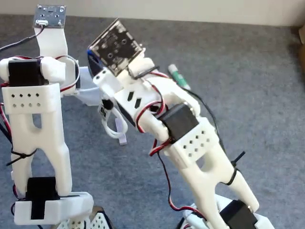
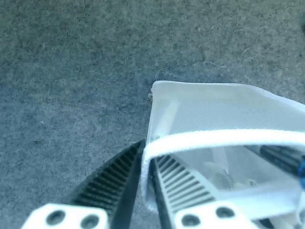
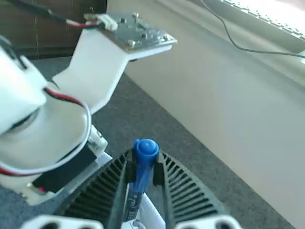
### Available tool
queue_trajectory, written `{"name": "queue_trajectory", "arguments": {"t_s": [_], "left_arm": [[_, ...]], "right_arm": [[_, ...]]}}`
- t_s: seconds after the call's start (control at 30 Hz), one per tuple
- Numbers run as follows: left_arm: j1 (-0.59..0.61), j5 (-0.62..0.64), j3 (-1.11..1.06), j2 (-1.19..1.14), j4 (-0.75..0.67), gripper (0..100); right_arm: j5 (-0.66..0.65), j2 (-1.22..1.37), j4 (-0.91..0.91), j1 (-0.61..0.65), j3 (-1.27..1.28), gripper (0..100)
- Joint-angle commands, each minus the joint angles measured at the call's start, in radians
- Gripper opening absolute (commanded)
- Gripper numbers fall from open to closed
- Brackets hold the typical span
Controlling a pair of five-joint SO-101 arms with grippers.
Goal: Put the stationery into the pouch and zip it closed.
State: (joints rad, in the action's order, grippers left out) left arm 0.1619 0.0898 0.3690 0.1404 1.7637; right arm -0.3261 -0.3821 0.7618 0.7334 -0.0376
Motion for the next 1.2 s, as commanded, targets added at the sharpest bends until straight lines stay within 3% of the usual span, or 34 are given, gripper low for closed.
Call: {"name": "queue_trajectory", "arguments": {"t_s": [0.0,0.13,0.53,0.7,0.9,1.17], "left_arm": [[0.013,0.006,-0.001,0.025,0.003,1],[0.013,0.006,-0.001,0.025,0.003,1],[0.013,0.006,-0.035,0.025,0.003,1],[0.013,0.006,-0.038,0.025,0.003,1],[0.015,0.005,-0.038,0.025,0.003,1],[0.039,0.005,-0.039,0.022,0.003,1]], "right_arm": [[-0.054,-0.035,-0.030,0.007,0.008,0.5],[-0.052,-0.036,-0.012,0.007,0.021,0.5],[-0.054,-0.036,0.278,0.007,0.035,0.5],[-0.054,-0.036,0.283,0.008,0.031,3.1],[-0.052,-0.036,0.283,0.065,0.031,17.0],[-0.052,-0.059,0.291,0.077,0.007,17.0]]}}
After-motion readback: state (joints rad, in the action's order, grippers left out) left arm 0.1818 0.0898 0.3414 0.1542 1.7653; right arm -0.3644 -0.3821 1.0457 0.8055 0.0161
